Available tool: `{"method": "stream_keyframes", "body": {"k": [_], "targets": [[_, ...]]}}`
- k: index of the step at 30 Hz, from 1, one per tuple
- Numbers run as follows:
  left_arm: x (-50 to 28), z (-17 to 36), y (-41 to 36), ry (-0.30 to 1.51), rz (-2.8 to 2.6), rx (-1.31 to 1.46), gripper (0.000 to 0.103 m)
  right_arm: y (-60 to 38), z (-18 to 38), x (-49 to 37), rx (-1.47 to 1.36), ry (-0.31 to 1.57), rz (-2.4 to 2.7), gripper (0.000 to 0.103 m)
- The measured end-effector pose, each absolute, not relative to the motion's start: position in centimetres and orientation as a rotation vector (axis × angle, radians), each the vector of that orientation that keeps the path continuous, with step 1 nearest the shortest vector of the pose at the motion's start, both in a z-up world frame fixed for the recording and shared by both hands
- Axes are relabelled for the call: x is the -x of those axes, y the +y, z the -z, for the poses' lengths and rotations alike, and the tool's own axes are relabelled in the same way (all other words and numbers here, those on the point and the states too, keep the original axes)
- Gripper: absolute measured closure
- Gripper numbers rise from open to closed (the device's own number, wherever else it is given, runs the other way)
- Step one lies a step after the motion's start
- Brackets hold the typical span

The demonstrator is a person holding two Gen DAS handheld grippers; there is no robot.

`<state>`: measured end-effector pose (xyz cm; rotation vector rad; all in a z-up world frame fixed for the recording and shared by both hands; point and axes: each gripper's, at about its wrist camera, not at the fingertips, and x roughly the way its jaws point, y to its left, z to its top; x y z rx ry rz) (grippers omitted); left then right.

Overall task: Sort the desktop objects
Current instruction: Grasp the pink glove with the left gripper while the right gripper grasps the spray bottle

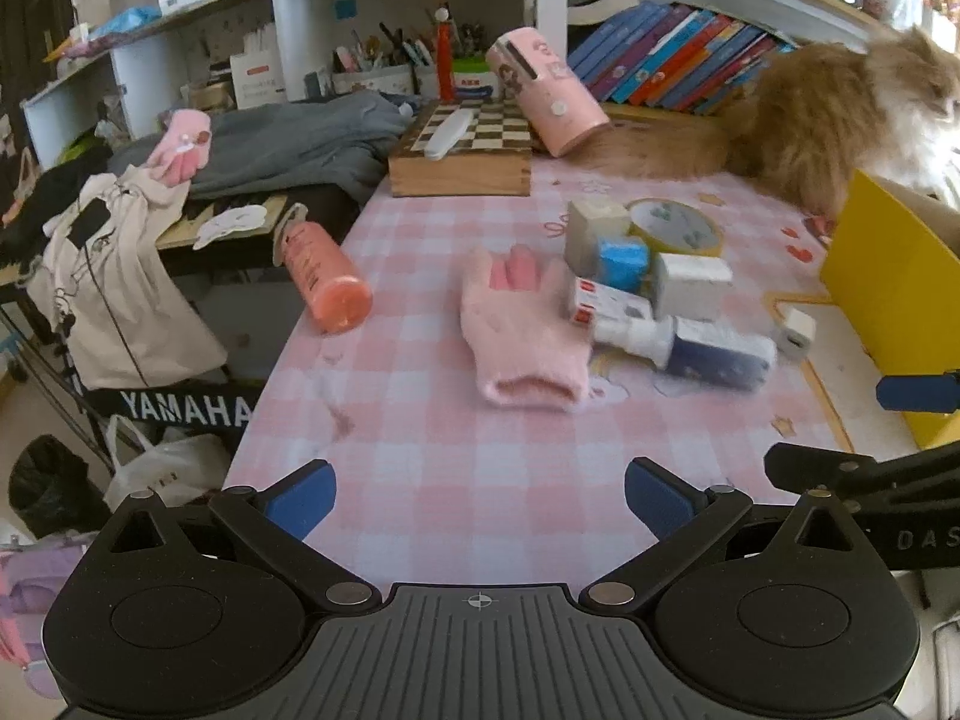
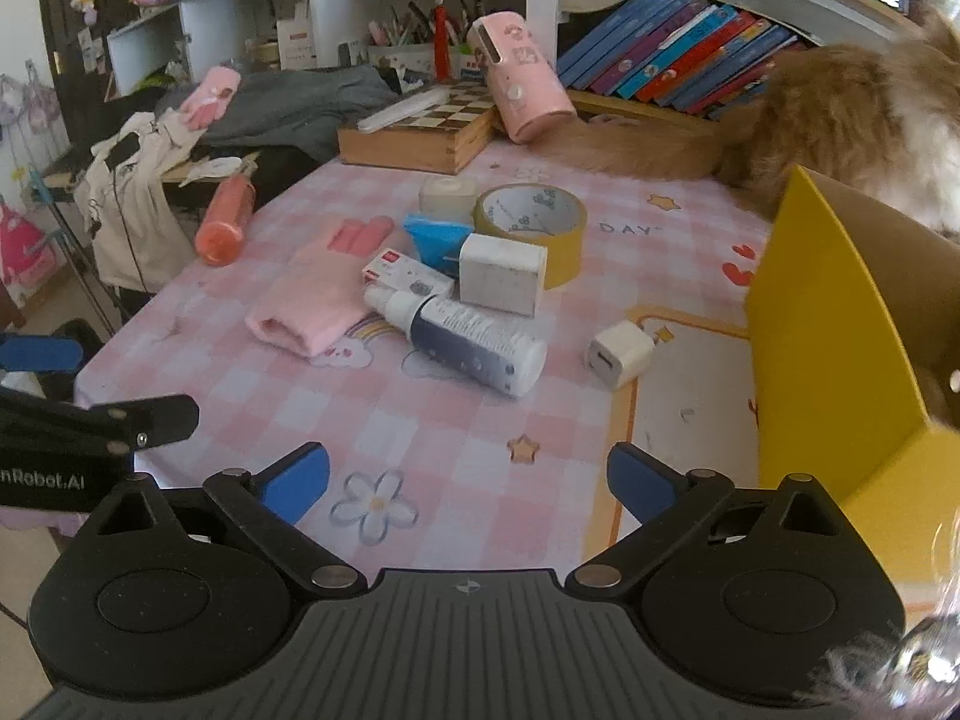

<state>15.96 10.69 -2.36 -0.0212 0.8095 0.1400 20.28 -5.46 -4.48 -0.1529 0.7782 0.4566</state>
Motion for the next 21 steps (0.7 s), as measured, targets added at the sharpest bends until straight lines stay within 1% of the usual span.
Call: {"method": "stream_keyframes", "body": {"k": [2,4,5,7,10,14,15,19,21], "targets": [[-17.3,2.4,11.0,0.811,-0.138,0.023,0.000,-5.3,4.5,-21.5,0.147,0.783,-0.470,0.010],[-18.9,2.5,11.4,0.817,-0.129,0.024,0.000,-5.0,4.6,-22.7,0.152,0.791,-0.477,0.020],[-19.6,2.6,11.5,0.820,-0.125,0.024,0.001,-4.9,4.7,-23.3,0.157,0.798,-0.478,0.023],[-21.1,2.7,11.8,0.825,-0.119,0.027,0.001,-4.5,5.0,-24.6,0.165,0.814,-0.483,0.033],[-23.3,3.0,12.3,0.829,-0.108,0.040,0.003,-4.0,5.4,-26.3,0.181,0.831,-0.498,0.038],[-25.8,3.8,12.6,0.852,-0.090,0.042,0.007,-3.2,5.8,-28.0,0.219,0.838,-0.537,0.040],[-26.4,4.1,12.6,0.864,-0.084,0.043,0.010,-3.0,5.9,-28.3,0.233,0.839,-0.544,0.040],[-27.8,5.3,12.7,0.913,-0.067,0.049,0.019,-2.1,6.5,-29.7,0.322,0.845,-0.556,0.044],[-28.0,5.9,12.5,0.935,-0.053,0.043,0.022,-1.9,6.8,-30.4,0.347,0.855,-0.577,0.044]]}}
